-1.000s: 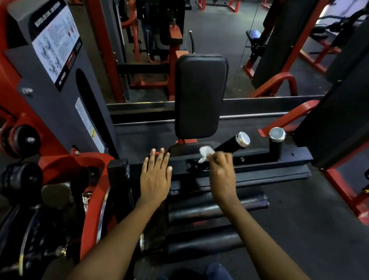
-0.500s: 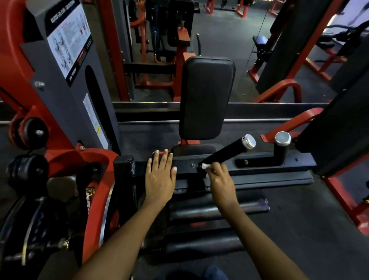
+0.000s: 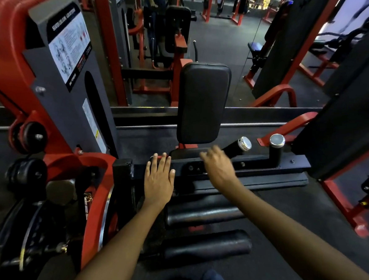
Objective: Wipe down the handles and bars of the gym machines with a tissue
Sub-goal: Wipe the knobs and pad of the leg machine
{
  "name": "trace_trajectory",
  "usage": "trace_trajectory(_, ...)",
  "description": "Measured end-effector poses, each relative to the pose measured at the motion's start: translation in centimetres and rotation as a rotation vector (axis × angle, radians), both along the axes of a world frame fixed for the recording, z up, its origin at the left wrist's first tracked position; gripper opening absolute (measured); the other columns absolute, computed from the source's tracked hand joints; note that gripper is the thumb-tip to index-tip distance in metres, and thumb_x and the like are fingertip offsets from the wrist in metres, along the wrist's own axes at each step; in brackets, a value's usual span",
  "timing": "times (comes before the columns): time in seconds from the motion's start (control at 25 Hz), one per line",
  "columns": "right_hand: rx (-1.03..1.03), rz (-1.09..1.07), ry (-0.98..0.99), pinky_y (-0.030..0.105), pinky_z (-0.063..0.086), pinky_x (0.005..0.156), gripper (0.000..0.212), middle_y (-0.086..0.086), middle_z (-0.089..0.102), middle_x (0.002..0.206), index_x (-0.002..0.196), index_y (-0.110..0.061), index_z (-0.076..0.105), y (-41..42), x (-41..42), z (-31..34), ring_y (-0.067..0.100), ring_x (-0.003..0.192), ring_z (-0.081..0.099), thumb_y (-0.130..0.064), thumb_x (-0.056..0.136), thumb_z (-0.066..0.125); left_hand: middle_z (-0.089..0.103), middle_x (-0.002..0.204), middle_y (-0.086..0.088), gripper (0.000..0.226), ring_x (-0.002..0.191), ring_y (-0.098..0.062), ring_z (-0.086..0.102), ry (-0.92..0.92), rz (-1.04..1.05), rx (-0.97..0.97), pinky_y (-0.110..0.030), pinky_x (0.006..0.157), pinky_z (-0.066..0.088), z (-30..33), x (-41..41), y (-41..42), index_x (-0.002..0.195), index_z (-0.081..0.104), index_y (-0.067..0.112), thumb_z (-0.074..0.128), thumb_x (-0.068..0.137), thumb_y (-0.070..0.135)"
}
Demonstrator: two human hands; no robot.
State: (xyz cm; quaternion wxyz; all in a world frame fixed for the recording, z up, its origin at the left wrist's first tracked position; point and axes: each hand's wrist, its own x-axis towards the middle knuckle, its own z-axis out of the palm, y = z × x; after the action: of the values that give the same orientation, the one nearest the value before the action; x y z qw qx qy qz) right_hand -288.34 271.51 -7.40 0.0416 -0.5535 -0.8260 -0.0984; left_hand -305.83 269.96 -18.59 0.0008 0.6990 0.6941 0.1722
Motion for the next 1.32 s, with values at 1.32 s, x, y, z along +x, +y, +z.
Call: trace_trajectory(1.32,-0.125,-0.940,1.853,0.023,0.040,0.077,0.026,0.002,0.062,0.087,0.099,-0.002,0.067,-0.8,-3.0,-5.3,0.016,0.087,0.053,0.007,0.090,0.044,0.042,0.150,-0.007,0.060,0.143,-0.030,0.028,0.041,-0.025,-0.028,-0.048,0.114,0.026,0.2,-0.1,0.2,0.142,0.045,0.010,0.015,0.099,0.040)
